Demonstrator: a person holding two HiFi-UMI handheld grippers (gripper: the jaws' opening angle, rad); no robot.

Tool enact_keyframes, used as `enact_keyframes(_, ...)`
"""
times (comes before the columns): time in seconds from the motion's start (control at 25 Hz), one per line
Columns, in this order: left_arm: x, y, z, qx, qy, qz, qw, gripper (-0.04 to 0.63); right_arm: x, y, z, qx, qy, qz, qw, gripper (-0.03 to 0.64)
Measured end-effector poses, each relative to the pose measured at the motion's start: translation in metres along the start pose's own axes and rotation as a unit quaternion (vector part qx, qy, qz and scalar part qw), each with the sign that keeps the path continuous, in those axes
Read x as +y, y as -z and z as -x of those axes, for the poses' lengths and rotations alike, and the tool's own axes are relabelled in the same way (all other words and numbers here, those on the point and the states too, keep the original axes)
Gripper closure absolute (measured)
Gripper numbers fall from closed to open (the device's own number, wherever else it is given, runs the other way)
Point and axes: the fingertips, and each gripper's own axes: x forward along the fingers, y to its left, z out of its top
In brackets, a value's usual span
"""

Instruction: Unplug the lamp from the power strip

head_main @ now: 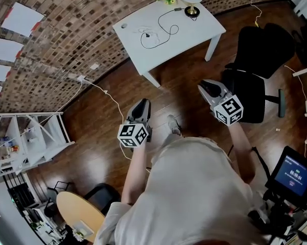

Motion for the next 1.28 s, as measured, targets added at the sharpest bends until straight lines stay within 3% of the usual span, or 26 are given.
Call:
enact_keyframes(0.56,0.124,-0.037,-0.039,0.013,0.012,0.002,0.9998,0.549,-0.008,-0.036,-0.125,0.003,0.027,0.023,0.999,0.563)
enact_keyframes(0.88,0.146,-0.044,-0.084,0.037,0.03,0.0,0.9989,0.548,-0.034,-0.037,-0.155,0.015,0.042,0.014,0.999,0.563)
enact_keyframes(1.28,0.18,-0.049,-0.146,0.08,0.013,0.019,0.9965,0.552,-0.093,-0.041,-0.22,0.04,0.019,-0.011,0.999,0.563)
